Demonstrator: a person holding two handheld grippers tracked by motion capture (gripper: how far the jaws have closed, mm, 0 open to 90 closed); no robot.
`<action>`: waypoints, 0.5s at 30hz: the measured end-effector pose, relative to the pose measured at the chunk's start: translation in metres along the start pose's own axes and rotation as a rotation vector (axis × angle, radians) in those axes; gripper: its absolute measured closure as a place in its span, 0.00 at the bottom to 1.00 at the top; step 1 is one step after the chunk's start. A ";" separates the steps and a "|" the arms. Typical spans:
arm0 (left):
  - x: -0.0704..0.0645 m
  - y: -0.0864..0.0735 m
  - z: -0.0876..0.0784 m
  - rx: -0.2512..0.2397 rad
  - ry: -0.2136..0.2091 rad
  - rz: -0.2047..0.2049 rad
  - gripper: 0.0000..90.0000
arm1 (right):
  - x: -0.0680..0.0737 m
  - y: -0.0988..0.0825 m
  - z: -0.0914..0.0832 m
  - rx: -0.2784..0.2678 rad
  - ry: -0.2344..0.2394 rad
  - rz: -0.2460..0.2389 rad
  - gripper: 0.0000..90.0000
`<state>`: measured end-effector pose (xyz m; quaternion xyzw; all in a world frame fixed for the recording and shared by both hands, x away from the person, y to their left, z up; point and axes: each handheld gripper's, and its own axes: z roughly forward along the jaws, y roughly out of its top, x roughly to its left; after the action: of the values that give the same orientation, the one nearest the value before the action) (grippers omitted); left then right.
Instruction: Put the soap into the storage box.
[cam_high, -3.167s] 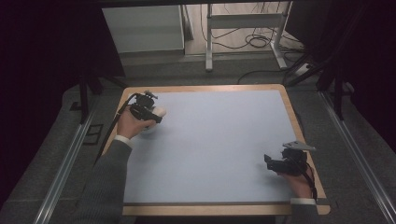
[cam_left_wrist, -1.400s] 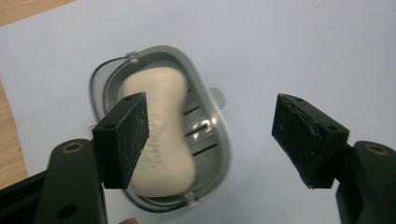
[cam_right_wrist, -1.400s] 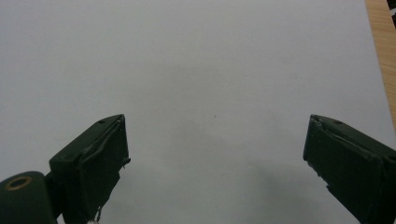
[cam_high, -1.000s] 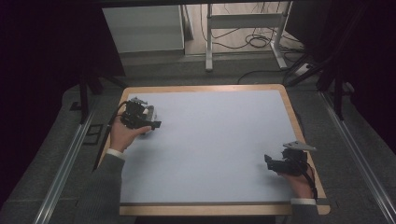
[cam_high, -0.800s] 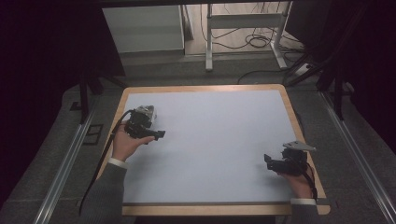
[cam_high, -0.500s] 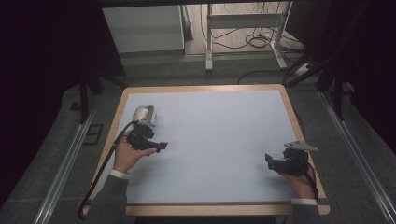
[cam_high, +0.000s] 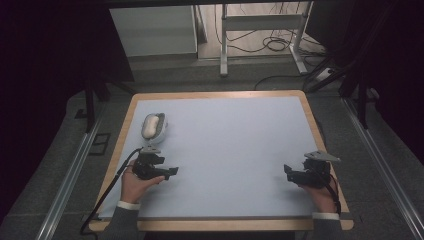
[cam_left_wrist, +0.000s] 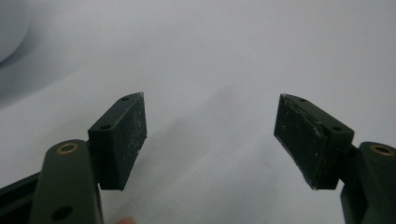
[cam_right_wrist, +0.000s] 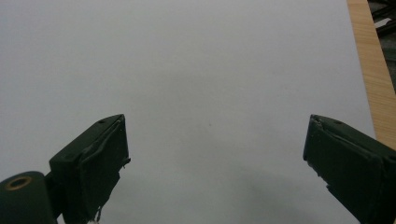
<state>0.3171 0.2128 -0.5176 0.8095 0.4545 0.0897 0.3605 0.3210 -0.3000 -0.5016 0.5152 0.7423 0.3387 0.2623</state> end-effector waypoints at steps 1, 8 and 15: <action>0.001 -0.002 0.000 -0.007 0.001 -0.015 0.28 | 0.000 0.000 0.000 -0.001 0.000 -0.001 0.07; 0.002 -0.005 -0.001 -0.009 -0.004 -0.029 0.29 | 0.000 0.001 0.000 0.000 0.002 -0.005 0.07; 0.002 -0.006 0.003 0.012 -0.011 -0.025 0.28 | 0.000 0.001 -0.001 -0.005 0.002 -0.002 0.07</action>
<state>0.3156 0.2143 -0.5242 0.8063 0.4633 0.0783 0.3593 0.3208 -0.2999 -0.5003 0.5133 0.7424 0.3407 0.2631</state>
